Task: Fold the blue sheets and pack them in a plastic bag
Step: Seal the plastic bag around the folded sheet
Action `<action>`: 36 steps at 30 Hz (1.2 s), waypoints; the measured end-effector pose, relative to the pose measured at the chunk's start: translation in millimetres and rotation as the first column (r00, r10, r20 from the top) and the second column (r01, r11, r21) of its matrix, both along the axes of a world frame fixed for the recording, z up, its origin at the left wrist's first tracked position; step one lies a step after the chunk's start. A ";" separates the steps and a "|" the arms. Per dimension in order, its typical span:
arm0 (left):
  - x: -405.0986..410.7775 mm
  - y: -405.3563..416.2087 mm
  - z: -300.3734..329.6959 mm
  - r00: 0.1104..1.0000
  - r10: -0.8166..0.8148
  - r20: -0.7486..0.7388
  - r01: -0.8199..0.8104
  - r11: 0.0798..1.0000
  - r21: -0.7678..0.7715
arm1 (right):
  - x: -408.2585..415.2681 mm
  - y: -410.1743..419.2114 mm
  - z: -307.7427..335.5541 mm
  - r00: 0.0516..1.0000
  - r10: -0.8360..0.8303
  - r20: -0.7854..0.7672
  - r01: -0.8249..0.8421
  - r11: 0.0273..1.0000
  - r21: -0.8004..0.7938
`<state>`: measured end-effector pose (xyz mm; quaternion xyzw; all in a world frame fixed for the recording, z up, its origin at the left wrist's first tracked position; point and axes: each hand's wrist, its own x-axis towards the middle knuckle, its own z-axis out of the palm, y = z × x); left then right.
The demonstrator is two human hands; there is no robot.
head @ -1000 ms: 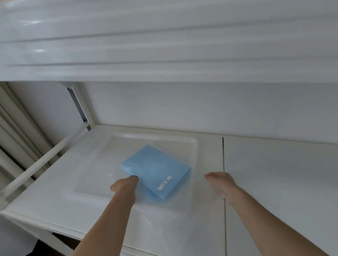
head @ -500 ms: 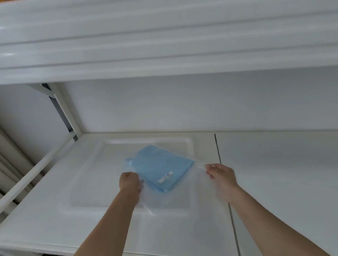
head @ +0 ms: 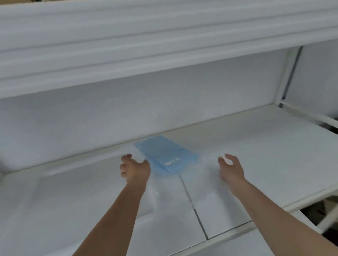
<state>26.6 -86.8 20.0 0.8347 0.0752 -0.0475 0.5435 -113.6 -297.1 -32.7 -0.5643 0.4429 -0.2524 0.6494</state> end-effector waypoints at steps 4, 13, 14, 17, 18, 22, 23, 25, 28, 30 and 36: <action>-25.6 -30.6 -10.2 0.982 -0.185 -0.025 0.186 0.980 0.074 | -34.3 -16.8 -26.1 0.995 -0.058 -0.085 0.072 0.982 0.173; -79.4 -74.1 -30.0 0.667 -0.743 -0.061 0.745 0.661 0.093 | -56.2 -17.8 -31.8 0.991 -0.062 0.121 0.021 0.949 0.314; -82.4 -79.0 -33.2 0.661 -0.748 -0.065 0.750 0.653 0.107 | -57.1 -18.1 -30.9 0.992 -0.036 0.122 -0.002 0.955 0.295; -91.3 -93.6 -41.8 0.638 -0.766 -0.082 0.769 0.627 0.127 | -59.3 -20.9 -30.9 0.991 0.025 0.135 -0.064 0.953 0.296; -93.8 -98.0 -43.7 0.634 -0.768 -0.091 0.772 0.621 0.133 | -60.1 -22.5 -31.1 0.988 0.044 0.145 -0.086 0.951 0.297; -101.4 -113.0 -54.4 0.645 -0.756 -0.114 0.762 0.625 0.168 | -60.2 -29.8 -32.8 0.983 0.109 0.151 -0.147 0.952 0.269; -102.2 -115.9 -59.1 0.656 -0.746 -0.120 0.753 0.633 0.181 | -59.9 -30.7 -33.6 0.982 0.121 0.146 -0.157 0.951 0.266; -105.1 -121.2 -64.8 0.670 -0.731 -0.129 0.737 0.635 0.231 | -58.9 -32.2 -34.2 0.978 0.138 0.155 -0.176 0.946 0.271; -112.0 -130.8 -68.2 0.698 -0.701 -0.146 0.700 0.625 0.345 | -59.4 -35.2 -34.6 0.971 0.176 0.164 -0.214 0.942 0.257; -115.4 -133.2 -68.2 0.734 -0.668 -0.120 0.659 0.658 0.364 | -59.9 -34.5 -36.1 0.962 0.198 0.186 -0.242 0.937 0.253; -116.0 -140.2 -66.5 0.775 -0.619 -0.127 0.622 0.713 0.323 | -60.6 -38.8 -37.0 0.936 0.255 0.241 -0.314 0.916 0.250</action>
